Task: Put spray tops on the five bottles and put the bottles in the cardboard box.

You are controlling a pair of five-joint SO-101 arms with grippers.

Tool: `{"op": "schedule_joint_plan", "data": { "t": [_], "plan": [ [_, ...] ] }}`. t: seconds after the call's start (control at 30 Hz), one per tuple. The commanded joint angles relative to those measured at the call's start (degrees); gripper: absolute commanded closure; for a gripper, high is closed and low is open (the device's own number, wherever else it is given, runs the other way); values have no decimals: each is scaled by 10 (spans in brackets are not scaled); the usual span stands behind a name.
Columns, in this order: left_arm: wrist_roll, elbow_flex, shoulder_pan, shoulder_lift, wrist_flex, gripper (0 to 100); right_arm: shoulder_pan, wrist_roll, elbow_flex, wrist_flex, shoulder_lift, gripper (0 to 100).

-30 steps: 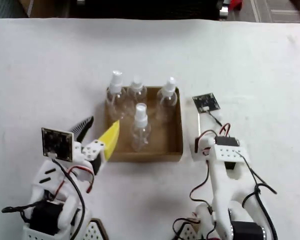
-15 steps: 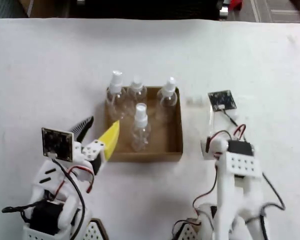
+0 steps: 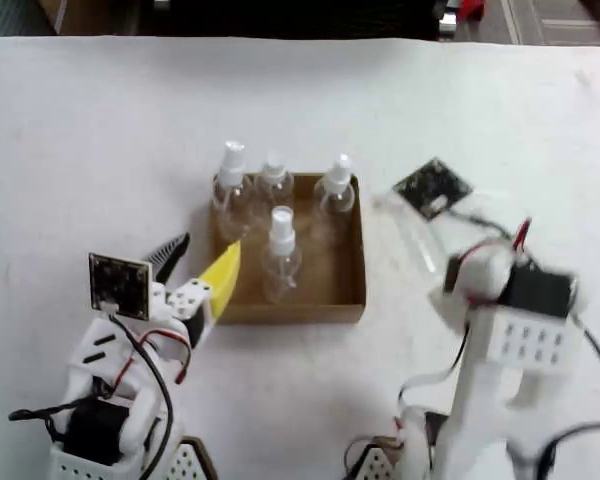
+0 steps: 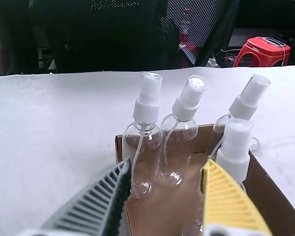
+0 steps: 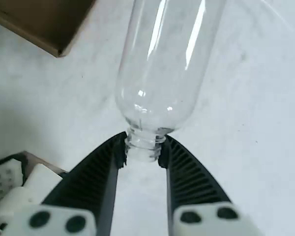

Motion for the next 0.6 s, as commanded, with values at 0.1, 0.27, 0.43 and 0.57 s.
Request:
{"op": "schedule_joint_plan", "data": {
  "t": [0.1, 0.27, 0.43, 0.57],
  "plan": [
    [3, -4, 6, -7, -14, 778, 200, 167, -191, 19, 207, 982],
    [2, -4, 7, -7, -16, 778, 329, 402, -238, 19, 262, 982],
    [2, -4, 7, -7, -17, 778, 494, 748, -249, 15, 221, 981],
    [2, -4, 7, -7, -17, 778, 570, 874, -263, -6, 183, 981]
  ]
}}
